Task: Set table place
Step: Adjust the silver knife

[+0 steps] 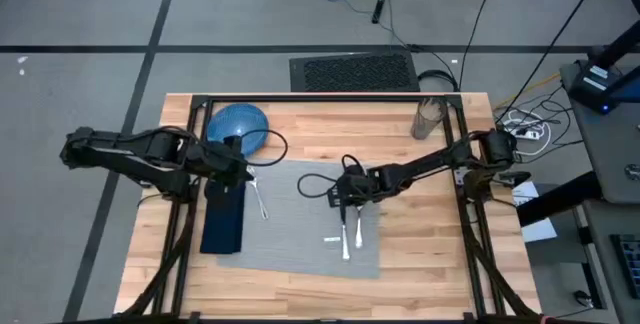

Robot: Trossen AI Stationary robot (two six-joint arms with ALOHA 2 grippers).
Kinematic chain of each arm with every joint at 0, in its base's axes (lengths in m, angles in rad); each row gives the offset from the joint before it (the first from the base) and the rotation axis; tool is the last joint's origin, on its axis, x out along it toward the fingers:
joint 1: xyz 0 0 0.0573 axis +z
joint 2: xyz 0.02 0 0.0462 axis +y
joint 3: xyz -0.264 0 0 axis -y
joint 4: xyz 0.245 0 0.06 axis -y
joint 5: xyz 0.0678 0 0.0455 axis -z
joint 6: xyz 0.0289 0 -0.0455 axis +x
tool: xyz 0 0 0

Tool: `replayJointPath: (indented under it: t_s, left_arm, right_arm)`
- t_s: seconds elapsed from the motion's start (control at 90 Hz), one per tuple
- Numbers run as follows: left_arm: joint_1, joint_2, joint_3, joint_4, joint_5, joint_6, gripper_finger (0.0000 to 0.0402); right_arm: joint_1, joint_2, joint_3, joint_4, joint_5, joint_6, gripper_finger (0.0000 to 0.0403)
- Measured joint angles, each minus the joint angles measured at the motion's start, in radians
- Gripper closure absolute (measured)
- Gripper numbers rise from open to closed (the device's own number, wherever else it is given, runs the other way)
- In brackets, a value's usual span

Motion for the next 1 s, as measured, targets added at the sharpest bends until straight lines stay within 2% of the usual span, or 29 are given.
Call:
replayJointPath:
  t_s: [0.211,0.489,1.0]
  left_arm:
    - [0.0,0.0,0.0,0.0,0.0,0.0,0.0402]
    - [0.0,0.0,0.0,0.0,0.0,0.0,0.0402]
    - [0.0,0.0,0.0,-0.005,0.0,-0.001,0.0402]
  right_arm:
    - [-0.001,0.0,0.0,0.008,-0.009,-0.007,0.0403]
    - [-0.001,-0.001,0.0,-0.07,-0.025,0.005,0.0403]
    - [0.023,-0.002,0.0,0.019,-0.017,0.01,0.0403]
